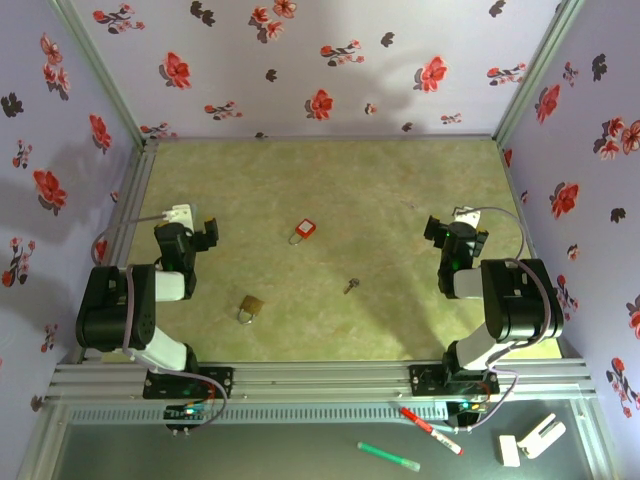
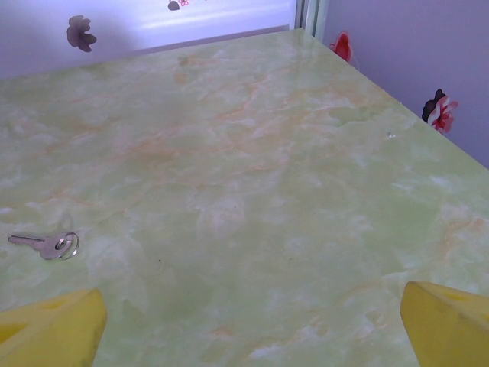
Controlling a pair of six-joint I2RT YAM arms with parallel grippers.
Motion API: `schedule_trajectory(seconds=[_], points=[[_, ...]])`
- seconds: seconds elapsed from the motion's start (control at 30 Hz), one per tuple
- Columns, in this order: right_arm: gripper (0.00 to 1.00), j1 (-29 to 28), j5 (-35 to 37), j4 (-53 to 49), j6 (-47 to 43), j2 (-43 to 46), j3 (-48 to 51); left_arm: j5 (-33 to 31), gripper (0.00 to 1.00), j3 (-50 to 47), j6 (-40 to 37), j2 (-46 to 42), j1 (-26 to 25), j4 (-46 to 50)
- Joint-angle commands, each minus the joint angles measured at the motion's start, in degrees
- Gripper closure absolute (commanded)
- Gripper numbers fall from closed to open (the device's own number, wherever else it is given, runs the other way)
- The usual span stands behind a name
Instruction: Unlock with the key
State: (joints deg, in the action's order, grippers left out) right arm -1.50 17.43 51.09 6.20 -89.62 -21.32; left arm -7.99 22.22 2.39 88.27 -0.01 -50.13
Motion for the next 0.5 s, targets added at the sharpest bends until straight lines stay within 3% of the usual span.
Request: schedule_trajectory(seconds=[0.0,0.47], points=[[0.01,-0.3,1.3,2.0,0.7,0.3,0.4,-1.3,0.00,0.1,-0.1,0.1,-0.1,-1.2],[0.01,-1.0,1.1,-0.1,-0.1,2.4,0.2,-2.2,0.00,-2.1,0.1,-2.3,-0.2,-3.2]])
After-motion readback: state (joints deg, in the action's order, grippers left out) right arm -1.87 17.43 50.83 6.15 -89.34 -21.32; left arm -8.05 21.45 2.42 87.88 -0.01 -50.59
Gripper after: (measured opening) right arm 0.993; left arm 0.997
